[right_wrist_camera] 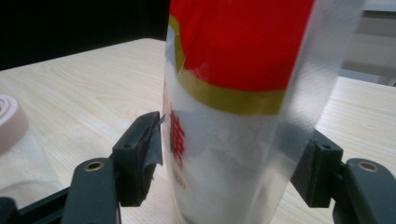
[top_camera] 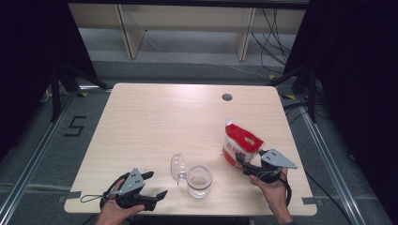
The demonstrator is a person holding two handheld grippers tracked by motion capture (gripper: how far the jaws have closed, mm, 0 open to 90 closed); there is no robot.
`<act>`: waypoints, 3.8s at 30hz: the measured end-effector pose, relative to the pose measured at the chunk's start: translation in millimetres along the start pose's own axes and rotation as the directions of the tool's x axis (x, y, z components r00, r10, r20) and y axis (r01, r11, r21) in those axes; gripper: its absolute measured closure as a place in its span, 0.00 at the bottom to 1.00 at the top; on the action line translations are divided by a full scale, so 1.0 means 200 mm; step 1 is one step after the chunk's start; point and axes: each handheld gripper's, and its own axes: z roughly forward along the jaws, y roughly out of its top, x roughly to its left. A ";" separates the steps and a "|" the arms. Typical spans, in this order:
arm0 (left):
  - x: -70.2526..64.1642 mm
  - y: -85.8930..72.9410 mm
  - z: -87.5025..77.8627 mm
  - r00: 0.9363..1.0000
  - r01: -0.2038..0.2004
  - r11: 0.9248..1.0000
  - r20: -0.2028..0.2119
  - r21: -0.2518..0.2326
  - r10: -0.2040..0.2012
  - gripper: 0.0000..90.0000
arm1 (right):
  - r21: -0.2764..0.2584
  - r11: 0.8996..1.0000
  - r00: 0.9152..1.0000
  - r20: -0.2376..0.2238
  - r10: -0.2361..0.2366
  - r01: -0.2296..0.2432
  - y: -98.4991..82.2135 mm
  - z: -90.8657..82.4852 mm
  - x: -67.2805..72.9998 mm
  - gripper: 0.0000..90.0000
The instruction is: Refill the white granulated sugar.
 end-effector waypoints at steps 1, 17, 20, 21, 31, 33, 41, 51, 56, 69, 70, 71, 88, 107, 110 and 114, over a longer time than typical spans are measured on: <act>0.00 0.00 0.00 1.000 -0.002 1.000 -0.001 0.000 0.002 0.20 | -0.002 1.000 1.000 -0.021 -0.006 0.006 0.00 0.01 -0.01 0.38; -0.01 -0.01 0.01 1.000 0.014 1.000 0.007 0.008 -0.014 0.20 | -0.015 1.000 0.999 -0.040 -0.028 0.027 -0.04 0.09 -0.02 0.38; -0.01 -0.01 0.01 1.000 0.012 1.000 0.004 0.010 -0.012 0.20 | -0.026 0.999 0.999 -0.039 -0.030 0.029 -0.05 0.10 -0.02 0.37; -0.01 -0.01 0.01 1.000 0.018 1.000 0.003 0.010 -0.018 0.20 | -0.018 0.999 0.999 -0.041 -0.033 0.032 -0.05 0.10 -0.02 0.37; -0.01 -0.01 0.01 1.000 0.002 1.000 0.008 0.013 -0.002 0.20 | -0.035 0.999 0.998 -0.042 -0.044 0.042 -0.07 0.13 -0.02 0.37; -0.02 -0.01 0.02 1.000 0.025 1.000 0.011 0.009 -0.025 0.20 | -0.037 0.999 0.998 -0.046 -0.041 0.039 -0.07 0.13 -0.02 0.37; -0.01 -0.01 0.01 1.000 0.020 1.000 0.012 0.022 -0.020 0.20 | -0.048 0.999 0.998 -0.056 -0.019 0.017 -0.08 0.15 -0.03 0.36; -0.02 -0.01 0.02 0.999 0.029 1.000 0.013 0.006 -0.029 0.20 | -0.056 0.998 0.998 -0.063 -0.009 0.006 -0.08 0.16 -0.04 0.36; -0.02 -0.01 0.02 0.999 0.030 0.999 0.012 0.013 -0.030 0.20 | -0.044 0.999 0.998 -0.057 -0.012 0.010 -0.09 0.17 -0.04 0.35; -0.02 -0.01 0.02 1.000 0.026 0.999 0.016 0.019 -0.026 0.20 | -0.072 0.997 0.998 -0.066 0.010 -0.015 -0.10 0.19 -0.04 0.33; -0.02 -0.01 0.01 1.000 0.021 1.000 0.016 0.022 -0.021 0.20 | -0.068 0.997 0.998 -0.067 0.020 -0.025 -0.10 0.19 -0.04 0.33; -0.02 -0.01 0.01 1.000 0.020 1.000 0.013 0.020 -0.020 0.20 | -0.070 0.997 0.998 -0.067 0.011 -0.016 -0.10 0.19 -0.04 0.33; -0.01 -0.01 0.01 1.000 -0.012 0.999 0.008 0.044 0.012 0.20 | -0.075 0.997 0.998 -0.064 0.005 -0.010 -0.09 0.20 -0.04 0.38; -0.03 -0.01 0.01 1.000 0.017 1.000 0.021 0.008 -0.018 0.20 | -0.036 0.998 0.998 -0.019 -0.060 0.060 -0.06 0.18 0.02 0.45; -0.02 0.00 0.01 1.000 -0.005 1.000 0.014 0.016 0.005 0.20 | -0.039 0.997 0.998 -0.002 -0.070 0.070 -0.05 0.17 0.04 0.46; -0.02 0.00 0.01 1.000 0.005 1.000 0.014 0.017 -0.005 0.20 | -0.031 0.991 0.992 0.009 -0.130 0.130 -0.03 0.14 0.07 0.46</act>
